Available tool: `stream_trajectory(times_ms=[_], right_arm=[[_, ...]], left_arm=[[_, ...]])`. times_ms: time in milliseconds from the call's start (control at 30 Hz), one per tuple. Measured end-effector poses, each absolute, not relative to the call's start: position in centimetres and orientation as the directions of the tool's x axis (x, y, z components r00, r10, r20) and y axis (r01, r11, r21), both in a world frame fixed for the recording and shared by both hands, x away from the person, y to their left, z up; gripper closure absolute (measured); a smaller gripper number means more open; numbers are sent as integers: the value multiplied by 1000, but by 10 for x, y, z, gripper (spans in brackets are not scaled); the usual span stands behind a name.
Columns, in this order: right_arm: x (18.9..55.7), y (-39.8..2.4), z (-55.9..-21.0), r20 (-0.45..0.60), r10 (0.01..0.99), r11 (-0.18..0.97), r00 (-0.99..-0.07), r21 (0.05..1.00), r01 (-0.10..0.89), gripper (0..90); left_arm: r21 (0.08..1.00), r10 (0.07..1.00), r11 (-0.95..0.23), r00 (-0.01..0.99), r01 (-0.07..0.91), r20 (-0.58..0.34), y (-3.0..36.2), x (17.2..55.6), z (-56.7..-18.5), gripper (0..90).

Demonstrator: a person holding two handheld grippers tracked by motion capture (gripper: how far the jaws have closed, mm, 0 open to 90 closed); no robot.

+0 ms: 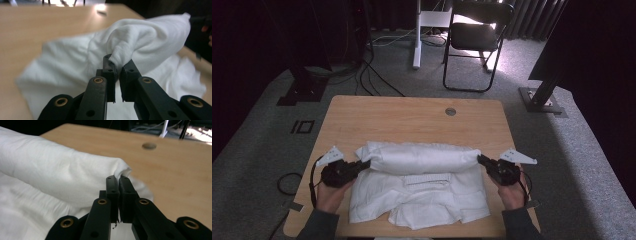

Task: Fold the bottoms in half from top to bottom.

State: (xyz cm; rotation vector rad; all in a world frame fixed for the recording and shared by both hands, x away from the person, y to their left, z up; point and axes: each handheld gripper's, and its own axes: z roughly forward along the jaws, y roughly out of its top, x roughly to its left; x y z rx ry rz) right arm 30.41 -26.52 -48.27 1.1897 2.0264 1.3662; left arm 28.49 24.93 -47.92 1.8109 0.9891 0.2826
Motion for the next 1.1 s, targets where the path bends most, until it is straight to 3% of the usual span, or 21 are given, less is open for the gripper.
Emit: stream_trajectory(times_ms=[233,367,433,533,600,800,933,1100], right_arm=[[272,-273,-524,156,836,173,-525,834,523,883],[269,-277,-530,168,846,166,-506,819,549,881],[266,-279,-526,166,835,170,-525,829,533,758],[266,-278,-511,138,846,155,-514,861,485,614],[270,-275,-496,139,840,129,-525,888,442,575],[309,-235,-478,96,826,195,-556,876,441,547],[335,-198,-492,78,814,280,-576,816,506,548],[320,-179,-515,66,795,339,-603,777,531,552]], left_arm=[[785,777,-168,570,596,-267,261,260,-515,829],[786,805,-105,516,610,-293,273,256,-516,824],[807,797,-90,528,583,-293,273,256,-509,791],[823,781,-112,561,557,-274,262,264,-497,743],[831,773,-126,579,542,-261,255,269,-490,717],[847,739,-247,657,470,-148,197,304,-457,681],[782,721,-351,681,516,-126,165,322,-475,676],[717,710,-399,687,571,-152,160,312,-506,687]])
